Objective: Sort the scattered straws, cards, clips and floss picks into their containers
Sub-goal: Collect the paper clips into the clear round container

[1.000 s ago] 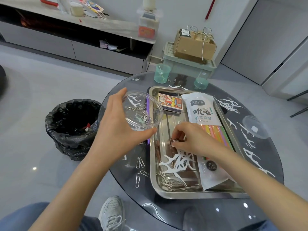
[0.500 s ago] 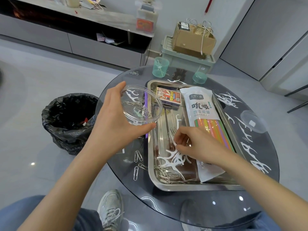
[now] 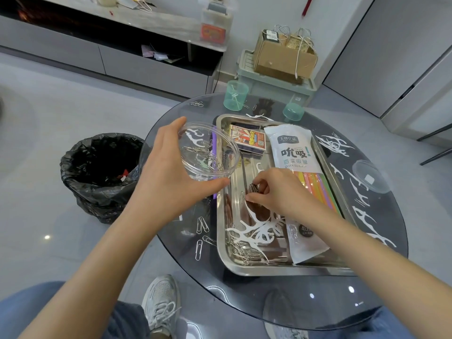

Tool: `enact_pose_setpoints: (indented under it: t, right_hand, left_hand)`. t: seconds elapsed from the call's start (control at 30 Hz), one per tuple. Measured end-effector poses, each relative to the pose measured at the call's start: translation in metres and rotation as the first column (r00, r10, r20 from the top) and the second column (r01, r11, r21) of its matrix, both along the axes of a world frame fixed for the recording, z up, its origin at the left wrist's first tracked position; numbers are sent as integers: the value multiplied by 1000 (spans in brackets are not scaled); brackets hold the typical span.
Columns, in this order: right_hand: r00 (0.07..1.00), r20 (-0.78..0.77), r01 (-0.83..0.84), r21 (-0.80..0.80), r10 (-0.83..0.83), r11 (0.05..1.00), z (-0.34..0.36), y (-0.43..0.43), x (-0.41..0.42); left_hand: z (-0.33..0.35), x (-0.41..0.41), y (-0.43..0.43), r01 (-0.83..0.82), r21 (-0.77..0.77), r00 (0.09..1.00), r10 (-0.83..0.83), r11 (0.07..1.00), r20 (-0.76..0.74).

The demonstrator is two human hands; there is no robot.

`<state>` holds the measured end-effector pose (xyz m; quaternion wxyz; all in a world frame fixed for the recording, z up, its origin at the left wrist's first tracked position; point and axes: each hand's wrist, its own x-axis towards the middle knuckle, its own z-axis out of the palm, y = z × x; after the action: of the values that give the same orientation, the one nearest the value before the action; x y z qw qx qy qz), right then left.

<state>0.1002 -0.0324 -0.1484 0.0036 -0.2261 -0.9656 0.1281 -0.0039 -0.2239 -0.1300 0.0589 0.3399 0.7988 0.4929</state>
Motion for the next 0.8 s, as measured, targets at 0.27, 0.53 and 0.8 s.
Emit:
enact_pose_setpoints:
  t: [0.27, 0.53, 0.8]
  right_hand:
    - [993, 114, -38, 91, 28, 995, 5, -2, -28]
    - [977, 178, -147, 190, 113, 971, 8, -11, -39]
    - [980, 192, -94, 193, 56, 977, 7, -13, -49]
  left_hand:
    - [1, 1, 1, 5, 14, 1000, -5, 1000, 7]
    - [-4, -4, -1, 0, 14, 1000, 0, 1000, 15]
    - [-5, -5, 2, -2, 4, 1000, 2, 1000, 6]
